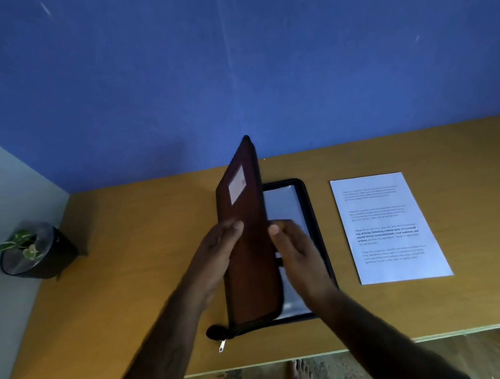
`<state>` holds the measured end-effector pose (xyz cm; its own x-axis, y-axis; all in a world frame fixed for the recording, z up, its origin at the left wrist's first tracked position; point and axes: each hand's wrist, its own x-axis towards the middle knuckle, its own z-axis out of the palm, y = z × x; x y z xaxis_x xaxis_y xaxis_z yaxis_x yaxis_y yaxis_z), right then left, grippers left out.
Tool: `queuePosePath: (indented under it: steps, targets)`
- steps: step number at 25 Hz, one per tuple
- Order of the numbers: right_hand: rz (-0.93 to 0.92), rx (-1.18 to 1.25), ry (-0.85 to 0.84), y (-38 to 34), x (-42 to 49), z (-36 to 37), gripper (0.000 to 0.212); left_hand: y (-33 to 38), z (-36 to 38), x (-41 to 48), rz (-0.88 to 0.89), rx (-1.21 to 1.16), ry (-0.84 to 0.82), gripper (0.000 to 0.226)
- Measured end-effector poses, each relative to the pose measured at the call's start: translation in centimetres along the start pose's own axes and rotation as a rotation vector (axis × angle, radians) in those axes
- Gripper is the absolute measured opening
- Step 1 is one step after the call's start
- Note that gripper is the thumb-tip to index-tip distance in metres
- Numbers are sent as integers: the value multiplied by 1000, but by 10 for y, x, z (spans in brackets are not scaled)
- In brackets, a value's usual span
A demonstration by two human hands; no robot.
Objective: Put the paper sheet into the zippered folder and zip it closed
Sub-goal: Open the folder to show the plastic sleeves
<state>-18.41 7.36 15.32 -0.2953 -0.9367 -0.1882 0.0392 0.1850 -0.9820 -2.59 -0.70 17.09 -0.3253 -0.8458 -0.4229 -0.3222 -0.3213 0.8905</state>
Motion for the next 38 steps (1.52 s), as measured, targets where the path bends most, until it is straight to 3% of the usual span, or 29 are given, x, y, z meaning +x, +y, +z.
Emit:
queuePosePath:
  steps: [3, 6, 9, 11, 14, 16, 21, 25, 29, 35, 38]
  targets:
    - [-129, -56, -153, -10, -13, 50, 37, 29, -17, 0, 111, 108, 75, 66]
    - [-191, -199, -266, -2, -9, 92, 61, 29, -56, 5, 132, 239, 252, 37]
    - [-202, -496, -319, 28, 9, 104, 68, 9, -104, 12, 69, 320, 344, 48]
    - [-119, -741, -210, 59, 25, 85, 66, -8, -133, 16, 21, 320, 379, 53]
    - [249, -987, 158, 105, 42, 27, 56, -34, -163, 19, -29, 290, 450, 54]
    - [401, -998, 278, 121, 45, 0, 49, -52, -179, 25, -66, 268, 492, 53]
    - [479, -883, 470, 122, 54, -12, 52, -93, -198, 37, -126, 293, 551, 52]
    - [569, -937, 394, 127, 53, -11, 54, -124, -208, 34, -106, 369, 543, 51]
    - [527, -867, 425, 127, 54, -20, 59, -149, -206, 32, -108, 458, 553, 52]
    - [429, -800, 449, 135, 52, -30, 59, -160, -205, 46, -195, 512, 416, 68]
    - [401, -849, 392, 134, 53, -34, 58, -161, -200, 51, -207, 539, 401, 68]
